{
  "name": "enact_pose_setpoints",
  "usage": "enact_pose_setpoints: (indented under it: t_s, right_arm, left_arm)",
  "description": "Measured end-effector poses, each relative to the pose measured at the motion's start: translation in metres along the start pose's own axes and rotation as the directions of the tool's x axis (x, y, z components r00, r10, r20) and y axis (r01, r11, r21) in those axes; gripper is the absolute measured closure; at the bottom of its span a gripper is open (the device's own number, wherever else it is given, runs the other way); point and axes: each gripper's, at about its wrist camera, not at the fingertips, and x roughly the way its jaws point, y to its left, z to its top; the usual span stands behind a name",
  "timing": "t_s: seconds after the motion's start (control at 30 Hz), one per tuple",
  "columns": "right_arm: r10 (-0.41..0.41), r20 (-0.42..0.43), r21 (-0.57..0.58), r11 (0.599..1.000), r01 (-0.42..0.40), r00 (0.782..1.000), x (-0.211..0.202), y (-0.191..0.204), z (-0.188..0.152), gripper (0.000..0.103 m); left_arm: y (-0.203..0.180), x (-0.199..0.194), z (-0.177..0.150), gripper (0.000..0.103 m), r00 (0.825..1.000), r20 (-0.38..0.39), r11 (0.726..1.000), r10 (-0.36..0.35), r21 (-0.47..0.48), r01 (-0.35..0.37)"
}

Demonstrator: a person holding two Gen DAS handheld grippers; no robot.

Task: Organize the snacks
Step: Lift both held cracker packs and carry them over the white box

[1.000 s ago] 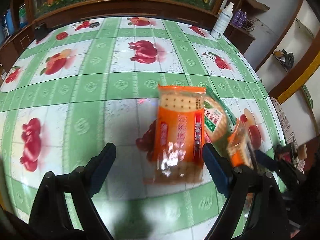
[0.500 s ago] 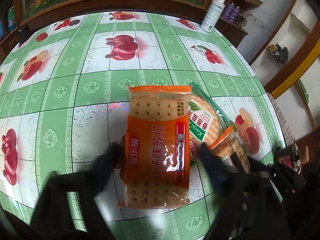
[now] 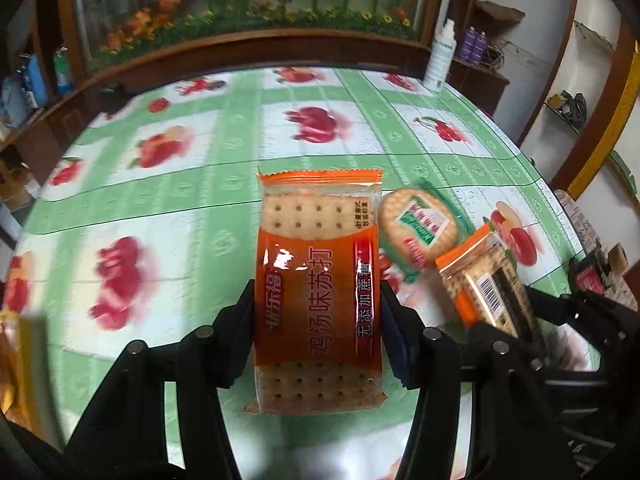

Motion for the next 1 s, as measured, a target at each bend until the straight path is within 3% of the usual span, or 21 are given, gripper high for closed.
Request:
enact_pose_setpoints:
  t_s: [0.27, 1.0]
  right_arm:
    - [0.08, 0.016, -0.032, 0.996, -0.079, 0.997, -0.006, 0.042, -0.005, 0.049]
    - [0.18, 0.012, -0.19, 0.966, -0.174, 0.984, -0.008, 0.156, -0.013, 0.049]
  left_arm:
    - [0.028, -0.045, -0.029, 0.045, 0.991, 0.081, 0.995, 0.102, -0.014, -0.101]
    - [0.111, -0.123, -0.099, 0.045, 0.954, 0.151, 0.963, 0.257, -0.127, -0.239]
